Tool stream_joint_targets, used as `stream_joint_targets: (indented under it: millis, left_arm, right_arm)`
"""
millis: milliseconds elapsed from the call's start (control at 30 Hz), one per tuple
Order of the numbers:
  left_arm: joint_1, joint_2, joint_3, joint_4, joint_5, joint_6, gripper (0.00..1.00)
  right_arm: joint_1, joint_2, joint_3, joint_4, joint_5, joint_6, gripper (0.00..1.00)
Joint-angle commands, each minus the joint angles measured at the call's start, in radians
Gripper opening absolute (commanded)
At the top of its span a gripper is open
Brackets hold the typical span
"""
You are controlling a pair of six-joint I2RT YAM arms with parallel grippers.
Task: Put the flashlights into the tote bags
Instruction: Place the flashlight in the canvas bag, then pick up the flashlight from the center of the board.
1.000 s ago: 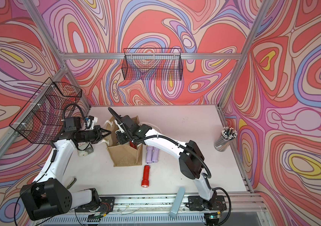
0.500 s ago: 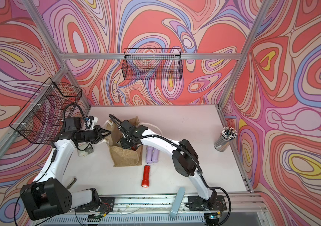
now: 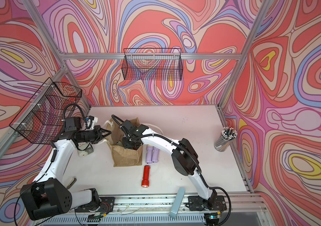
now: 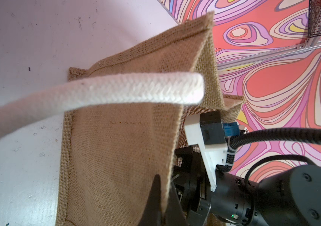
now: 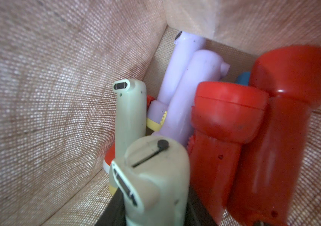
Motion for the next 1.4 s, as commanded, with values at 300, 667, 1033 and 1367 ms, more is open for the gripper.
stream_joint_targets:
  millis: [300, 667, 1033, 1367]
  left_arm:
    - [-0.002, 0.000, -0.004, 0.005, 0.020, 0.002, 0.00]
    - [-0.002, -0.008, -0.005, 0.003, 0.020, 0.003, 0.00]
    - [-0.003, -0.012, -0.003, 0.003, 0.014, 0.002, 0.00]
    - [-0.001, -0.011, 0.001, 0.000, 0.009, 0.003, 0.00]
  right_arm:
    - [-0.016, 0.002, 0.049, -0.115, 0.042, -0.022, 0.70]
    - [-0.016, -0.206, 0.073, -0.067, 0.139, -0.072, 0.72]
    - [-0.016, -0.536, -0.162, 0.074, 0.188, -0.058, 0.75]
    - [-0.015, -0.760, -0.416, -0.014, 0.281, 0.100, 0.73]
